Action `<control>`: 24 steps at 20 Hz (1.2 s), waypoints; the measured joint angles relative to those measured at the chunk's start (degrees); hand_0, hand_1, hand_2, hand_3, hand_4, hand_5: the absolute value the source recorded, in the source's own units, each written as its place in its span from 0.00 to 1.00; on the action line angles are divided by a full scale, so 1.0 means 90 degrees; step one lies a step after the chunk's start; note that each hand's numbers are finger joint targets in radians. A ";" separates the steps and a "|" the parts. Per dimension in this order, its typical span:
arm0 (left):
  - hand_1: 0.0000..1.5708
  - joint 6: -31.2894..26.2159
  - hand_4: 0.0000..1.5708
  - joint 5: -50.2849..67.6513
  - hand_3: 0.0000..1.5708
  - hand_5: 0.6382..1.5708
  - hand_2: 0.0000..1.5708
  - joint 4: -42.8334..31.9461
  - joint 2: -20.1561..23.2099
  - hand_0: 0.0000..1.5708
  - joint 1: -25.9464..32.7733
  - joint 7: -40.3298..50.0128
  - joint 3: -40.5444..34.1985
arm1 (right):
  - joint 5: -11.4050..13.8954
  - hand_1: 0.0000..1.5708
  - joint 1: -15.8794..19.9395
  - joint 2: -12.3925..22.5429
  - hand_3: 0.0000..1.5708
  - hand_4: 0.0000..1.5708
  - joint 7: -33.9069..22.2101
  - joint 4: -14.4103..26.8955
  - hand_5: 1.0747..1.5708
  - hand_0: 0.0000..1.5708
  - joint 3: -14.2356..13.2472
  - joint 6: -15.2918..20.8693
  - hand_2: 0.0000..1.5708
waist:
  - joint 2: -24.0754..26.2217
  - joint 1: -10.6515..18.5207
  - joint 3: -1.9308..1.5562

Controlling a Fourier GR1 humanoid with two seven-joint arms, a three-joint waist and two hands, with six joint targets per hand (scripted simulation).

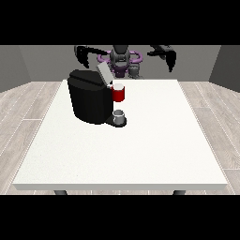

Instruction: Insert the coffee pod into the coffee machine and close the lid

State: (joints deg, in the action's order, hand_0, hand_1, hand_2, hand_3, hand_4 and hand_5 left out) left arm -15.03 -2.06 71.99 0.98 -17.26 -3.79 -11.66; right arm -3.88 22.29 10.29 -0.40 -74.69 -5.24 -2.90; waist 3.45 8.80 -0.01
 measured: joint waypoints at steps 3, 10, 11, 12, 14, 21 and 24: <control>0.00 0.0028 0.00 0.0055 0.00 1.00 0.00 0.0264 0.0082 0.00 0.0169 0.0022 0.0070 | -0.0027 0.00 0.0291 0.0001 0.00 0.00 0.0046 0.0233 1.00 0.00 -0.0061 -0.0057 0.00 | -0.0190 -0.0085 0.0000; 0.00 0.0142 0.00 0.0234 0.00 1.00 0.00 0.0575 0.0261 0.00 0.0324 -0.0090 0.0054 | 0.0106 0.00 0.0767 -0.0050 0.00 0.00 0.0197 0.0744 1.00 0.00 -0.0034 -0.0096 0.00 | -0.0489 -0.0200 0.0001; 0.00 0.0137 0.00 0.0298 0.00 1.00 0.00 0.0653 0.0296 0.00 0.0302 0.0026 0.0037 | 0.0187 0.00 0.0750 -0.0081 0.00 0.00 0.0275 0.0815 1.00 0.00 0.0021 -0.0079 0.00 | -0.0488 -0.0180 0.0003; 0.00 0.0210 0.00 0.0306 0.00 1.00 0.00 0.0708 0.0260 0.00 0.0327 0.0054 0.0063 | 0.0236 0.00 0.0777 -0.0082 0.00 0.00 0.0309 0.0857 1.00 0.00 0.0051 -0.0091 0.00 | -0.0483 -0.0203 0.0007; 0.00 0.0173 0.00 0.0416 0.00 1.00 0.00 0.0759 0.0359 0.00 0.0266 0.0127 0.0031 | 0.0337 0.00 0.0864 -0.0115 0.00 0.00 0.0388 0.0912 1.00 0.00 0.0113 -0.0079 0.00 | -0.0523 -0.0234 0.0014; 0.00 0.0270 0.00 0.0369 0.00 1.00 0.00 0.0756 0.0510 0.00 0.0282 -0.0049 0.0079 | 0.0387 0.00 0.1401 -0.0029 0.00 0.00 0.0436 0.1278 1.00 0.00 -0.0006 -0.0133 0.00 | -0.0767 -0.0228 0.0023; 0.00 0.0311 0.00 0.0405 0.00 1.00 0.00 0.0674 0.0554 0.00 0.0262 -0.0101 0.0061 | 0.0477 0.00 0.1492 -0.0106 0.00 0.00 0.0424 0.1353 1.00 0.00 0.0060 -0.0098 0.00 | -0.0773 -0.0275 0.0027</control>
State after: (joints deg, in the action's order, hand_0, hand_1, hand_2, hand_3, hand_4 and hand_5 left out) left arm -12.23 1.58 78.06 5.96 -14.90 -4.71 -11.11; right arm 0.42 35.71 9.34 3.41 -62.50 -4.70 -3.78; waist -3.50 6.33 0.23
